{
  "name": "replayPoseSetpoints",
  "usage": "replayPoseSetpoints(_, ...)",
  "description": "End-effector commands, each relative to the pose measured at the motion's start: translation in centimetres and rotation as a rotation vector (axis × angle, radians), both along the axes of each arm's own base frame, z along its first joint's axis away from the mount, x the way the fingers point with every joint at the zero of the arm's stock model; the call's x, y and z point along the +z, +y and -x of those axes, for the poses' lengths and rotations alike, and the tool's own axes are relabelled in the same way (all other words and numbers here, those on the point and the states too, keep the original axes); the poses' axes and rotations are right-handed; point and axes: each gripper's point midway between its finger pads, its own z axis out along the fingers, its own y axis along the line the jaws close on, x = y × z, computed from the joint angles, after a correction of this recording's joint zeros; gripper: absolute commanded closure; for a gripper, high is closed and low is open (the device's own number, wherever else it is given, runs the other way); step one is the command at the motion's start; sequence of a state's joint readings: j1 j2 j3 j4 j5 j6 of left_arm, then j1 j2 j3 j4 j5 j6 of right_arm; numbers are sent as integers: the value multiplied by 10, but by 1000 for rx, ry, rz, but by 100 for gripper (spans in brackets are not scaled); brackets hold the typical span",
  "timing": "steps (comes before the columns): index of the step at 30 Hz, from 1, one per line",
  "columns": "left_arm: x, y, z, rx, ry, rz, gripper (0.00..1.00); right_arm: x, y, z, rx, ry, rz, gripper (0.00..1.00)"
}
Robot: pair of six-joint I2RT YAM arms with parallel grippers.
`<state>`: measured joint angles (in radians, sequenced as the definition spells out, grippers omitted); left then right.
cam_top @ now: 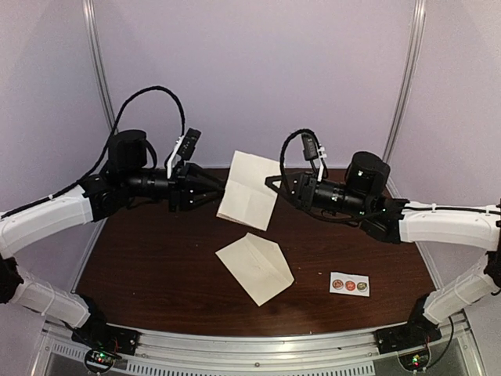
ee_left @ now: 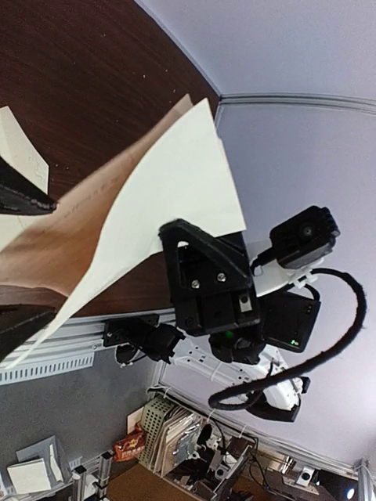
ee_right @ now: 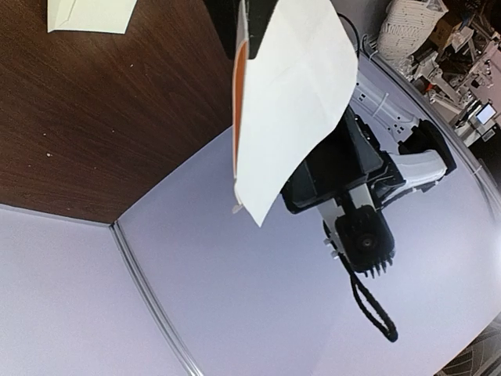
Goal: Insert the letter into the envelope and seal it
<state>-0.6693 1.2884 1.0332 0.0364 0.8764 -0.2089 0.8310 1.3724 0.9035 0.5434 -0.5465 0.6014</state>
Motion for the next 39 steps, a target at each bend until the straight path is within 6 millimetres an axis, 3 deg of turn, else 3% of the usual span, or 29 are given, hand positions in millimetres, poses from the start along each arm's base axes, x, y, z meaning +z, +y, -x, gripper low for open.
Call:
replayPoseSetpoints(1, 27, 12, -2, 89, -115, 62, 58, -5, -32, -21, -175, 5, 44, 100)
replayPoseSetpoints(4, 30, 16, -2, 111, -131, 74, 52, -6, -45, -25, -214, 11, 48, 100)
replayPoseSetpoints(7, 29, 15, -2, 103, -124, 74, 47, -2, -46, -20, -190, -4, 51, 100)
replayPoseSetpoints(19, 11, 4, -4, 53, -75, 44, 27, 21, -13, 26, 116, -23, -11, 100)
replayPoseSetpoints(27, 12, 4, -3, 53, -88, 41, 23, 15, 2, 24, 109, -16, 59, 100)
replayPoseSetpoints(32, 5, -4, 7, -31, -46, 34, 33, 17, 7, 28, 130, -29, 54, 100)
replayPoseSetpoints(39, -5, -14, 13, -76, -16, 11, 65, 18, 15, 31, 154, -40, 61, 100)
